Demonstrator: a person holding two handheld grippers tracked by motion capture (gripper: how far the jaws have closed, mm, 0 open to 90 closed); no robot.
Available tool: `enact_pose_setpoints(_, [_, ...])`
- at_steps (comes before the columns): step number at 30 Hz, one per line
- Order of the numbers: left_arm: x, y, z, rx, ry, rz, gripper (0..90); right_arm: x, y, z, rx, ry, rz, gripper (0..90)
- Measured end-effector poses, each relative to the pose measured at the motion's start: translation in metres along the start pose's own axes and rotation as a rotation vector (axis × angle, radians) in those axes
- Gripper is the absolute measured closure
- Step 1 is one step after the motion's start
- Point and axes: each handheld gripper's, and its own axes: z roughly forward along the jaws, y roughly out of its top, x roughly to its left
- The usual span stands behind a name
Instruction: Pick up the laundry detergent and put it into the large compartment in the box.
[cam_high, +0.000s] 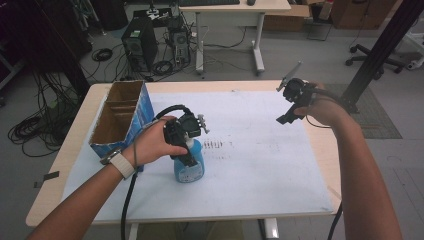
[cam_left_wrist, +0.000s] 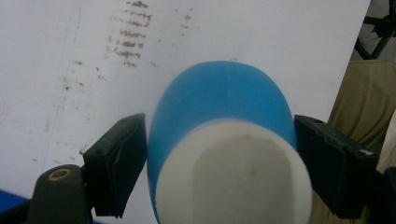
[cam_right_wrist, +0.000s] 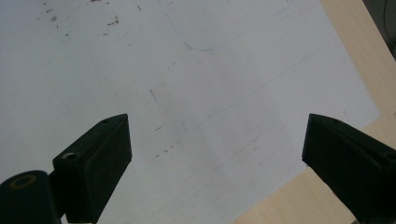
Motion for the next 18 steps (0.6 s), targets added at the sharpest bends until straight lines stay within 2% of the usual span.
enact_pose_setpoints(18, [0.0008, 0.0003, 0.0022, 0.007, 0.014, -0.008, 33.1, -0.0001, -0.0013, -0.0006, -0.002, -0.001, 0.004, 8.3])
